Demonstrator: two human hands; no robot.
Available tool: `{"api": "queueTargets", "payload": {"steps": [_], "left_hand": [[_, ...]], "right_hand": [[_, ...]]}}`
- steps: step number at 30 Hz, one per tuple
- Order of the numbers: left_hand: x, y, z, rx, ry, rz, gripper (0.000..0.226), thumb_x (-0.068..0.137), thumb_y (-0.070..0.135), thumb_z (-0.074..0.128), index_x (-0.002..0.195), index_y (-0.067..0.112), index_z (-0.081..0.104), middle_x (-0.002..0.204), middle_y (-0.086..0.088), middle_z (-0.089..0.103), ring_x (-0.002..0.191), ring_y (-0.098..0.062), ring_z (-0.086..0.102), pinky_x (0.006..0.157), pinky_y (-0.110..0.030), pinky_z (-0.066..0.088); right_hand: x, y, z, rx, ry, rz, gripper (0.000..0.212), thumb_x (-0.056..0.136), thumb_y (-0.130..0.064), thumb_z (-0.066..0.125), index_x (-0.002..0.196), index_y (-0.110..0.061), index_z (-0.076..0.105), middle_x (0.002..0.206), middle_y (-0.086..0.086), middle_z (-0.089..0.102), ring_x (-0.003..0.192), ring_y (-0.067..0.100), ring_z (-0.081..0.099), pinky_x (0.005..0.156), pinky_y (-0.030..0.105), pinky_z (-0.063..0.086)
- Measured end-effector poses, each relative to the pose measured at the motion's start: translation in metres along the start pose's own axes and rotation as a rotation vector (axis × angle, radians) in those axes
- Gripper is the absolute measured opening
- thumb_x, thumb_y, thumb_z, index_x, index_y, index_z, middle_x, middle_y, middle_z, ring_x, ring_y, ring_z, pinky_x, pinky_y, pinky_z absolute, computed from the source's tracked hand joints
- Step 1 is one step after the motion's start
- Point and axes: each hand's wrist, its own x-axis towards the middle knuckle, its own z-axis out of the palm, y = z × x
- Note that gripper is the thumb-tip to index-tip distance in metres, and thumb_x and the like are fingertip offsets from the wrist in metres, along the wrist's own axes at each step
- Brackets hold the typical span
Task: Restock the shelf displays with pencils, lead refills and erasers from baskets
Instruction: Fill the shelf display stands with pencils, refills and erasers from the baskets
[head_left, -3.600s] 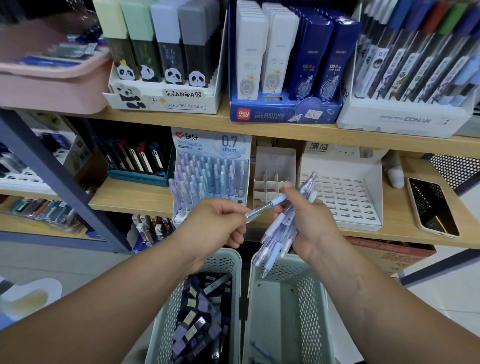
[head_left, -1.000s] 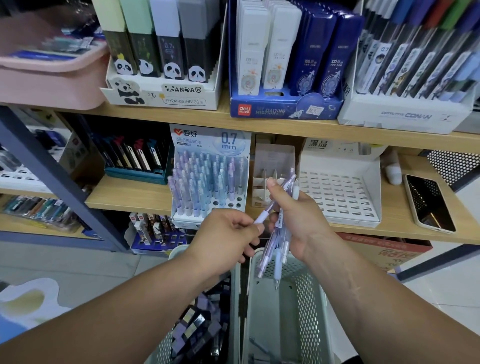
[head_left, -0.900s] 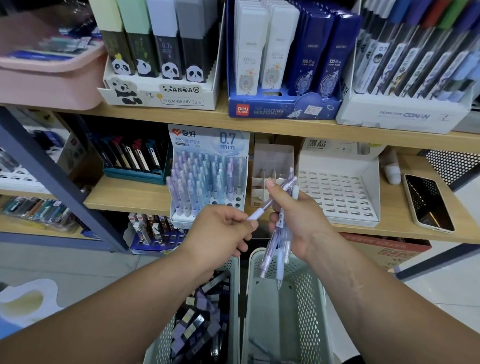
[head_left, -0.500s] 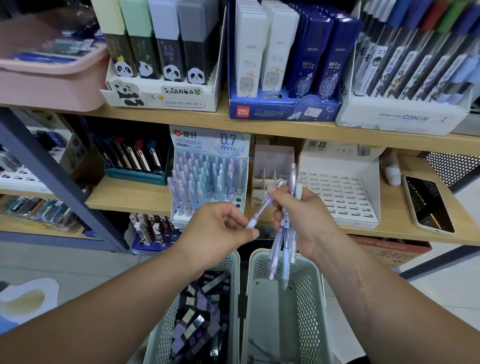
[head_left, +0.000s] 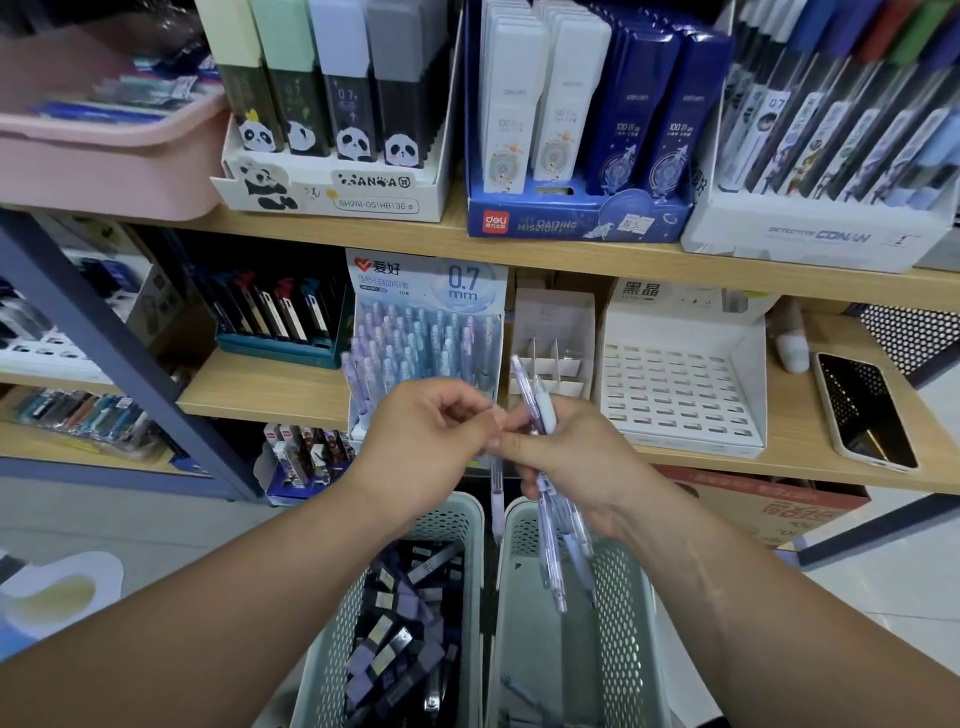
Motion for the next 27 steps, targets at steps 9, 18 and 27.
{"api": "queueTargets", "payload": {"steps": [9,18,27], "left_hand": [[0.023,0.014,-0.028,0.173,0.356,0.298,0.010,0.086,0.016,0.076,0.081,0.023,0.072,0.075,0.004,0.071,0.070,-0.013,0.068,0.069,-0.025,0.059],[0.038,0.004,-0.011,0.411,0.399,0.324,0.011,0.084,0.023,0.077,0.077,0.016,0.073,0.069,0.016,0.065,0.066,-0.005,0.063,0.070,-0.029,0.055],[0.045,0.002,-0.008,0.588,0.396,0.430,0.005,0.083,0.019,0.077,0.082,0.020,0.072,0.069,0.011,0.063,0.066,-0.012,0.061,0.068,-0.029,0.051]], "right_hand": [[0.000,-0.003,-0.019,0.096,0.236,0.060,0.021,0.086,-0.019,0.078,0.095,-0.003,0.068,0.055,-0.011,0.063,0.051,0.015,0.048,0.048,0.026,0.049],[0.000,0.001,-0.033,0.078,0.289,0.066,0.020,0.090,-0.024,0.075,0.094,-0.007,0.066,0.063,0.004,0.051,0.050,0.016,0.047,0.047,0.026,0.048],[0.000,0.001,-0.039,0.095,0.241,0.060,0.018,0.089,-0.023,0.076,0.091,-0.009,0.065,0.063,0.002,0.050,0.051,0.015,0.047,0.048,0.028,0.046]]}}
